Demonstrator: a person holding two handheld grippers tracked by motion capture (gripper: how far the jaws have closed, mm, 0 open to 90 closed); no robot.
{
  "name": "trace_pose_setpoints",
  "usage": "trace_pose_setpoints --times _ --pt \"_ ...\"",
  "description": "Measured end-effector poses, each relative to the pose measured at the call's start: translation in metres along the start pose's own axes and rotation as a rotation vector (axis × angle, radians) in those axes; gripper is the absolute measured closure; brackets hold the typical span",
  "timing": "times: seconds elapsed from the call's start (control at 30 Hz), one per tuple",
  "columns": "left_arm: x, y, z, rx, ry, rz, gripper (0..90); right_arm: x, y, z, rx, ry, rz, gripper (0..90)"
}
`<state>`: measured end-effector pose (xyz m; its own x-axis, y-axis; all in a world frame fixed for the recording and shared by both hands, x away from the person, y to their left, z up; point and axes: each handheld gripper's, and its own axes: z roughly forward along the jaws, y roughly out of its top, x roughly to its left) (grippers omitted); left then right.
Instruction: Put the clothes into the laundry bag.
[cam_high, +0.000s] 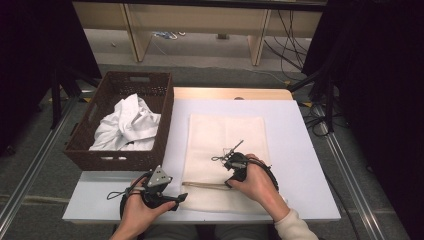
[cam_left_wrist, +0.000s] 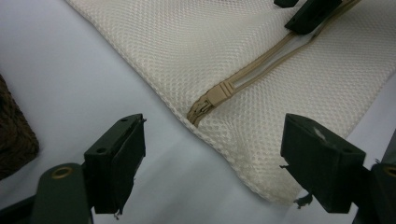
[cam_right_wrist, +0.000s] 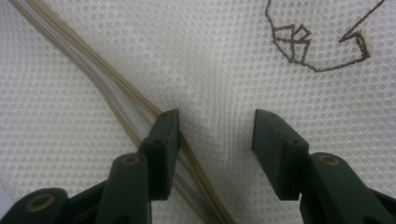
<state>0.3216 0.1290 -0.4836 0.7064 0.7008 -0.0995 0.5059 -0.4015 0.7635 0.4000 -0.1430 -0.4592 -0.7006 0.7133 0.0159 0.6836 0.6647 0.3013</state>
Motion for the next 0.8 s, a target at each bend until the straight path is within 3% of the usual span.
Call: trace_pose_setpoints --times 0.03,0.63,0.8 --pt "-0.0001 0.0000 0.0000 -0.002 0.000 -0.002 21.9 -0.0013 -0.0004 -0.0014 0.019 0.003 -0.022 55.9" --pt "0.0008 -0.0002 0.0001 -0.004 -0.004 -0.002 22.2 -0.0058 0.0005 -0.0027 0.024 0.005 -0.019 80.3" --pt "-0.0002 -0.0001 0.0002 -0.018 -0.009 -0.007 22.1 -0.0069 0.0007 -0.0039 0.023 0.017 0.017 87.2"
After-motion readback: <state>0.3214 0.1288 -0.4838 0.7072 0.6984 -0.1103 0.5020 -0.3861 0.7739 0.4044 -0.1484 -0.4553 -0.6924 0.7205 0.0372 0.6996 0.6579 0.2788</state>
